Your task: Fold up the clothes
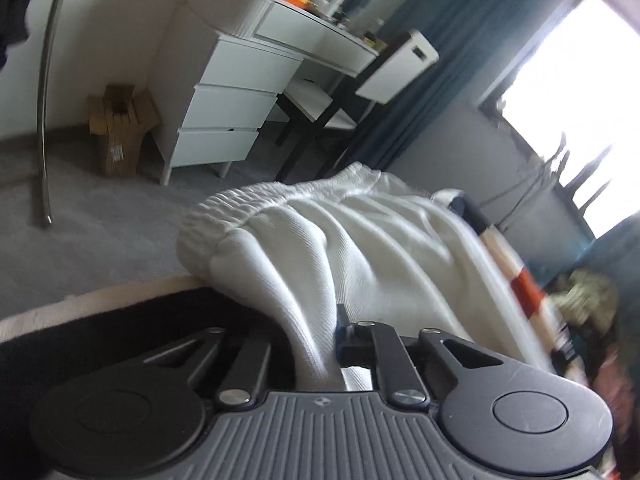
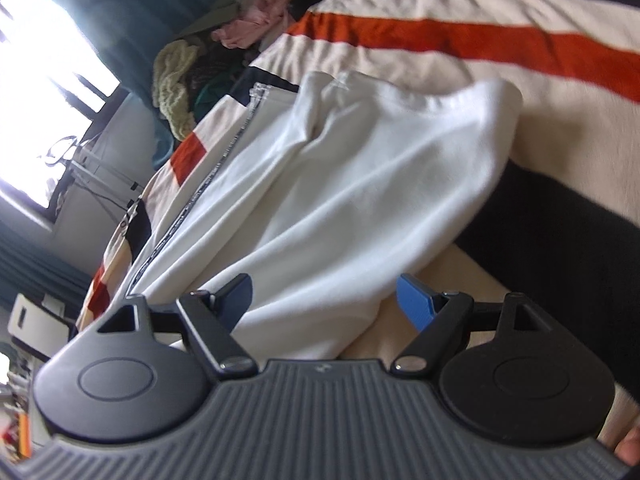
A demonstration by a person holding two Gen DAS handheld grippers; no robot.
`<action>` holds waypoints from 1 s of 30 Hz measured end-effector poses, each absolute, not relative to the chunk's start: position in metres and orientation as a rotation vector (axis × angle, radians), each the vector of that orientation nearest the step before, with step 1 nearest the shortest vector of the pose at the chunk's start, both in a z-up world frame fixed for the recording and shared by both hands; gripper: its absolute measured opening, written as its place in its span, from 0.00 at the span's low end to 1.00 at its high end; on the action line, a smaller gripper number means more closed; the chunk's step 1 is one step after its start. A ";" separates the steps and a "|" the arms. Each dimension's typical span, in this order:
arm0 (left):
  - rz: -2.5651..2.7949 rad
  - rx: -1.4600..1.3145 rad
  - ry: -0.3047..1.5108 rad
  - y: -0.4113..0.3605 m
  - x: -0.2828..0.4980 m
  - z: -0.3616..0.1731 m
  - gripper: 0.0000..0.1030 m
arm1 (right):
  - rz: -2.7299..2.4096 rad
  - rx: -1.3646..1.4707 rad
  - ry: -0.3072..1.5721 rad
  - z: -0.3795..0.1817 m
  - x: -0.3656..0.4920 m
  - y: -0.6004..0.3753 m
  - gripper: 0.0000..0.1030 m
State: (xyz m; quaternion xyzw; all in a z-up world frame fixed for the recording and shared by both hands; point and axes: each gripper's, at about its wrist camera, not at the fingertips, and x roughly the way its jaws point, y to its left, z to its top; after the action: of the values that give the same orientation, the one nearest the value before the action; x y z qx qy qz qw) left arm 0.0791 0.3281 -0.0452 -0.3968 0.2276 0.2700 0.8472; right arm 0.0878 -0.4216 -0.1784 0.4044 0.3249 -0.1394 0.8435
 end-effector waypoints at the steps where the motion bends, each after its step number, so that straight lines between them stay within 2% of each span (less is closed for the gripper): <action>1: 0.572 -0.853 0.466 0.328 0.072 -0.042 0.08 | -0.295 0.866 0.691 -0.180 0.087 -0.422 0.78; 13: 0.579 -0.933 0.460 0.337 0.051 -0.042 0.08 | -0.288 1.113 0.794 -0.215 0.065 -0.412 0.78; 20: 0.589 -0.956 0.474 0.338 0.051 -0.046 0.08 | -0.539 1.196 0.615 -0.222 0.056 -0.441 0.79; 27: 0.599 -0.941 0.485 0.335 0.052 -0.045 0.09 | -0.569 1.240 0.491 -0.235 0.077 -0.463 0.80; 28: 0.600 -0.942 0.487 0.335 0.052 -0.045 0.09 | -0.553 1.244 0.467 -0.236 0.078 -0.464 0.78; 29: 0.600 -0.943 0.487 0.335 0.051 -0.045 0.09 | -0.530 1.250 0.440 -0.235 0.079 -0.464 0.70; 30: 0.601 -0.945 0.487 0.335 0.051 -0.045 0.09 | -0.497 1.263 0.420 -0.234 0.079 -0.464 0.70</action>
State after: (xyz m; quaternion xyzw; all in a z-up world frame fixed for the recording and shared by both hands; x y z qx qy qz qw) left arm 0.0510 0.3349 -0.0454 -0.4436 0.2287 0.2820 0.8194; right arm 0.0792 -0.4641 -0.2345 0.5797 0.1927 -0.2282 0.7581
